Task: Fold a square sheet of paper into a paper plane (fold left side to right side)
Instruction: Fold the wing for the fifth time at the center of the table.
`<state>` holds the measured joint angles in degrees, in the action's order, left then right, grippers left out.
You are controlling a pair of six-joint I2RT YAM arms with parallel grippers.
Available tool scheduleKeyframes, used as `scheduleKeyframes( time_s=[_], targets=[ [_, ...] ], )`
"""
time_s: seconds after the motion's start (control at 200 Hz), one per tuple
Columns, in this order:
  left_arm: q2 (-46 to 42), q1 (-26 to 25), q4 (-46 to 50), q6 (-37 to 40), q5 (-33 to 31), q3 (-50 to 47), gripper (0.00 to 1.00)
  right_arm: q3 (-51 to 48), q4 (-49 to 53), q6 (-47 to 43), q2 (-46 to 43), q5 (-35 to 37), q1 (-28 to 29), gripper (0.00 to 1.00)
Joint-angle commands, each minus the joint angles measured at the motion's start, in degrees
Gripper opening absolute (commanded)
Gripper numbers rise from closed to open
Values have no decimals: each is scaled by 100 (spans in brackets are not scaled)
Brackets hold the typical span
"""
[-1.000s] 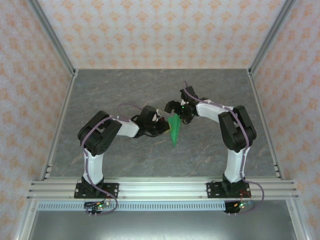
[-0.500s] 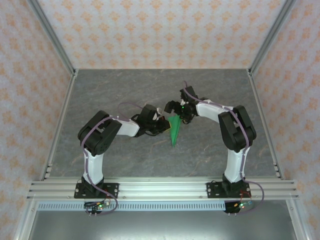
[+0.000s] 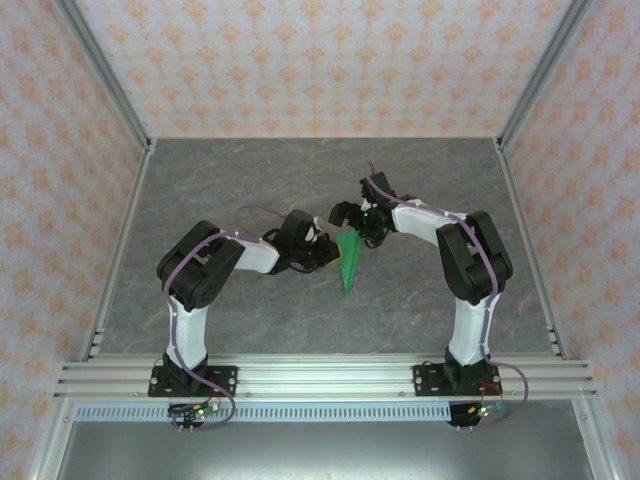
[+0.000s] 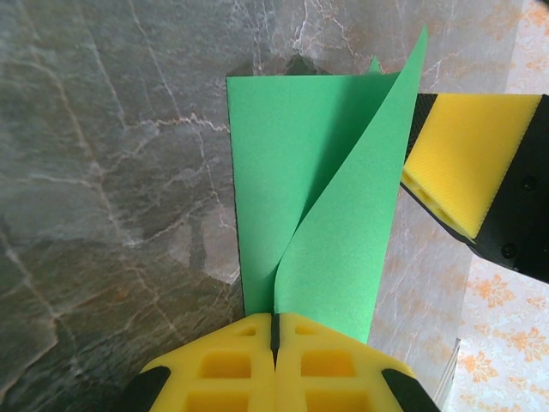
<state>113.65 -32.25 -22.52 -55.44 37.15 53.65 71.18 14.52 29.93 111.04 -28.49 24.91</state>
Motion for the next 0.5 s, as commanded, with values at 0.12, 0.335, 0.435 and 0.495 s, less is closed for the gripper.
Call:
scheduleKeyframes(
  time_s=[0.12, 0.335, 0.435, 0.495],
  targets=[
    [311, -77, 256, 25, -194, -127, 0, 26, 245, 28, -275, -25, 50, 100],
    [334, -73, 335, -28, -261, -189, 0, 92, 241, 11, -759, -14, -46, 100],
    [342, -74, 334, -31, -269, -175, 0, 24, 353, -36, -974, 124, -50, 100],
    [343, -73, 338, -28, -264, -172, 0, -59, 384, -34, -1046, 93, -55, 98]
  ],
)
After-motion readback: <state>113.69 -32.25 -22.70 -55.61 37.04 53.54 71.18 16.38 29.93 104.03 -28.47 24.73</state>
